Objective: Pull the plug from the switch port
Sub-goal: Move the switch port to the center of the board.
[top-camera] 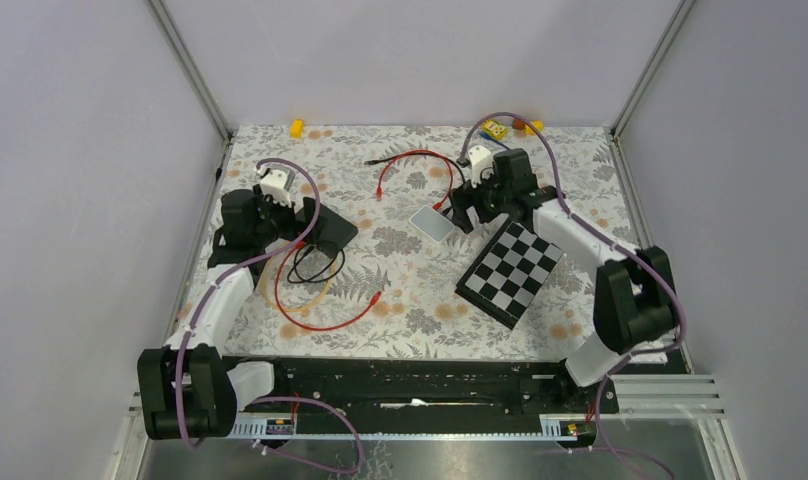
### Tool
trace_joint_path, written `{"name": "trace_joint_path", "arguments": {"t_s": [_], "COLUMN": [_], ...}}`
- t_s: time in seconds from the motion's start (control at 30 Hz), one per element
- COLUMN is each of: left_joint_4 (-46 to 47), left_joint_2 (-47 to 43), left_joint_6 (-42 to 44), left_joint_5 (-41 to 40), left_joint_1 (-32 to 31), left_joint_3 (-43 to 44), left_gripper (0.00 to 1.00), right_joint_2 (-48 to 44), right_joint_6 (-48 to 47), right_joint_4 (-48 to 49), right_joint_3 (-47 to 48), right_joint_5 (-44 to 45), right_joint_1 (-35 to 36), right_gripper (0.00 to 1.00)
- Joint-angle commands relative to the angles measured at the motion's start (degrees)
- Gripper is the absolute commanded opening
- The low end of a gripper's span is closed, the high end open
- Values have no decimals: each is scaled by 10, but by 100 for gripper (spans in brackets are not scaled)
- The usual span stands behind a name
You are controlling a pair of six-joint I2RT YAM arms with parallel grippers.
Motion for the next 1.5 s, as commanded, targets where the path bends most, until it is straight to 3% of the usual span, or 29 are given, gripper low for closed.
{"name": "trace_joint_path", "arguments": {"t_s": [0.0, 0.2, 0.77, 1.07, 1.47], "left_joint_4": [-3, -3, -5, -5, -5], "left_joint_2": [8, 17, 20, 20, 25], "left_joint_6": [12, 13, 21, 21, 24], "left_joint_5": [19, 19, 13, 14, 10], "left_joint_1": [-2, -10, -15, -18, -18], "left_joint_3": [32, 31, 33, 32, 32], "left_gripper": [98, 98, 98, 97, 97], "right_joint_2": [81, 195, 312, 311, 197], "right_joint_6": [-52, -60, -42, 0, 107], "right_joint_4": [-59, -103, -150, -144, -34], "right_joint_3": [78, 161, 268, 238, 88], "right_joint_5": [12, -15, -67, -99, -110], "right_joint_1": [12, 26, 38, 55, 110], "right_gripper": [99, 95, 92, 87, 86]}}
